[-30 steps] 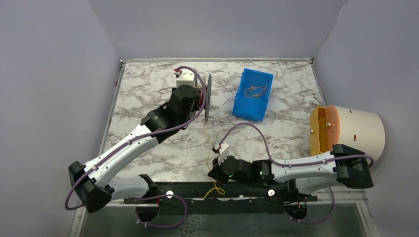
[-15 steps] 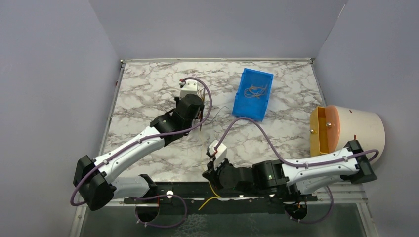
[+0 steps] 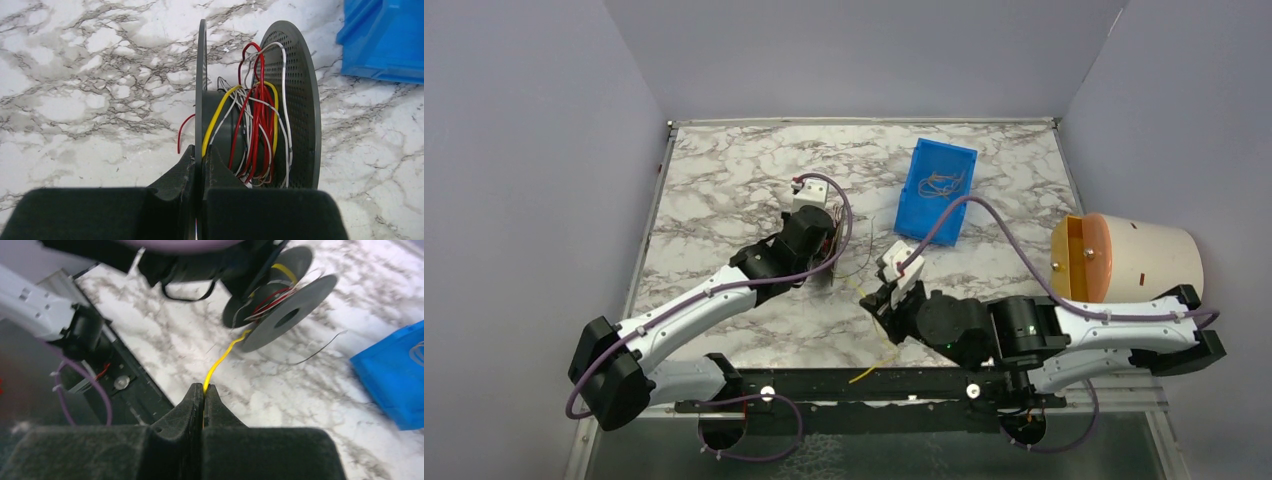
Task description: Wrap the cables
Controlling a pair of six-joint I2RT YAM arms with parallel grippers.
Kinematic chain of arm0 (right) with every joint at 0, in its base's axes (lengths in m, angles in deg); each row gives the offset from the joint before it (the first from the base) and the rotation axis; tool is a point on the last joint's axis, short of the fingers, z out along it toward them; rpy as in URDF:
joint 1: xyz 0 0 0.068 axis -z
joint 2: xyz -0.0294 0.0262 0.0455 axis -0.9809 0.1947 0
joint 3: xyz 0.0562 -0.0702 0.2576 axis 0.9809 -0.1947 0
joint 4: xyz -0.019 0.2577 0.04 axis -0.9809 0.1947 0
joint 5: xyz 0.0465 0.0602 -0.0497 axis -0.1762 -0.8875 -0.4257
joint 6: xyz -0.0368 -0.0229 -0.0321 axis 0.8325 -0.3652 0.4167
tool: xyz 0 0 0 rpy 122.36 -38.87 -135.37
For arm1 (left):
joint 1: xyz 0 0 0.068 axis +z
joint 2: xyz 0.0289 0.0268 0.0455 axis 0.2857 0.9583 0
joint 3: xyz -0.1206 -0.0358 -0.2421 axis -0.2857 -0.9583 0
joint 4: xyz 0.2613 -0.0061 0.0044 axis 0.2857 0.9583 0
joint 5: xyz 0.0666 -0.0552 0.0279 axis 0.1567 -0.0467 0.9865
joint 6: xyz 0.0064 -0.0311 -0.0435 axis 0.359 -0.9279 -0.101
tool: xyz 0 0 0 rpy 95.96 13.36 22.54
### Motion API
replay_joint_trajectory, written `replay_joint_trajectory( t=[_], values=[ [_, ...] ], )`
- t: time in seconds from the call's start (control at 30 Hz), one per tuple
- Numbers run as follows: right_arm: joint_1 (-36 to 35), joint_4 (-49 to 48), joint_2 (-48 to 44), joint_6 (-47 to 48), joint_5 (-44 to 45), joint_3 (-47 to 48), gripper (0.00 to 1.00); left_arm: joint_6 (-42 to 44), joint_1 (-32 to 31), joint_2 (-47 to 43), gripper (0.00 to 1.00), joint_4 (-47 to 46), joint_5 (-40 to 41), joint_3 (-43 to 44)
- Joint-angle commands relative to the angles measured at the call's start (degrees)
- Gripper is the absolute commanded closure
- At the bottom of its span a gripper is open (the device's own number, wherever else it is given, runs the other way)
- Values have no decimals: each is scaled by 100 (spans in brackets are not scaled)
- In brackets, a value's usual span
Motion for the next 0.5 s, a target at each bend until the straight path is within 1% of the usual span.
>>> replay_joint_trajectory(
  t=[0.0, 0.1, 0.23, 0.43, 0.47],
  values=[
    [651, 101, -57, 1013, -319, 461, 99, 132, -80, -297, 100, -394, -314, -110],
    [1096, 97, 182, 1476, -551, 697, 99, 237, -133, -339, 100, -280, -604, -142],
    [1695, -418, 346, 2153, -665, 690, 99, 485, -145, -404, 100, -154, -1164, -120],
    [2843, -1047, 584, 2576, -1217, 601, 99, 722, -203, -646, 100, 244, -1686, -109],
    [3006, -1123, 641, 2584, -1434, 588, 99, 759, -211, -711, 100, 296, -1759, -126]
  ],
)
